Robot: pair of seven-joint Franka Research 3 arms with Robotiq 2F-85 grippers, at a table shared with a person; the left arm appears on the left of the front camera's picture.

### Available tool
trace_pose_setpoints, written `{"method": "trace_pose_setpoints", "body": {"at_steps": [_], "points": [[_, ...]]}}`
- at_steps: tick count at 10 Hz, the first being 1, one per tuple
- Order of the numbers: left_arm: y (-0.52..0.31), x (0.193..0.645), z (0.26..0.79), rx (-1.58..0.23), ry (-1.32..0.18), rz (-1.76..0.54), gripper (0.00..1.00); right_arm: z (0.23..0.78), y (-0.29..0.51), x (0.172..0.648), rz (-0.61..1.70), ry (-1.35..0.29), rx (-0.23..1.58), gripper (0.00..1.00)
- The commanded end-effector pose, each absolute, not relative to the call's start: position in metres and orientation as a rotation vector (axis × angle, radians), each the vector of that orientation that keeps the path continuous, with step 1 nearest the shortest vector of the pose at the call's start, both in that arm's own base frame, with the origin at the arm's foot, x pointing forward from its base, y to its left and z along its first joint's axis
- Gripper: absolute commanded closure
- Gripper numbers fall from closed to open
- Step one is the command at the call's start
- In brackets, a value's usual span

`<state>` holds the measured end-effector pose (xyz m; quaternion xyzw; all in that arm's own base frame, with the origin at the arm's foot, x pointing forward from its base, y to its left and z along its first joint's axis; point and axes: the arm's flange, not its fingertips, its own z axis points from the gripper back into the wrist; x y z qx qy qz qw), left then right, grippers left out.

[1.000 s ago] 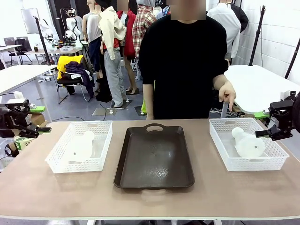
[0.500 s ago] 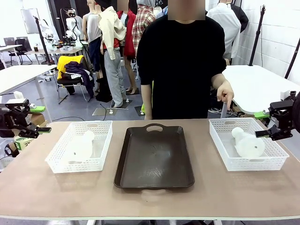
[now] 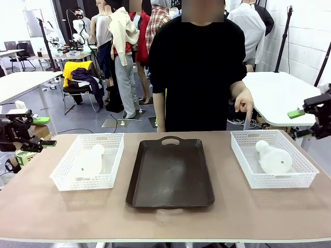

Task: Prepare the laboratory tools.
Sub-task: Pick up the Big flask that the person points to.

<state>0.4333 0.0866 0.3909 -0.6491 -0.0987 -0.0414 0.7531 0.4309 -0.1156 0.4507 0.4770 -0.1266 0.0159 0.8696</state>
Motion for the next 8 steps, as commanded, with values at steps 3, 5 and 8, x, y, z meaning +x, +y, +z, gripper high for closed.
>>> {"method": "trace_pose_setpoints", "body": {"at_steps": [3, 5, 8], "points": [[0.088, 0.433, 0.392, -1.42, -0.212, -0.077, 0.0, 0.478, -0.068, 0.501, -0.024, -0.132, 0.444, 0.0], [0.088, 0.433, 0.392, -1.42, -0.212, -0.077, 0.0, 0.474, -0.032, 0.541, -0.059, -0.093, 0.163, 0.0], [0.088, 0.433, 0.392, -1.42, -0.212, -0.077, 0.0, 0.448, 0.0, 0.58, -0.051, -0.012, 0.061, 0.0]]}}
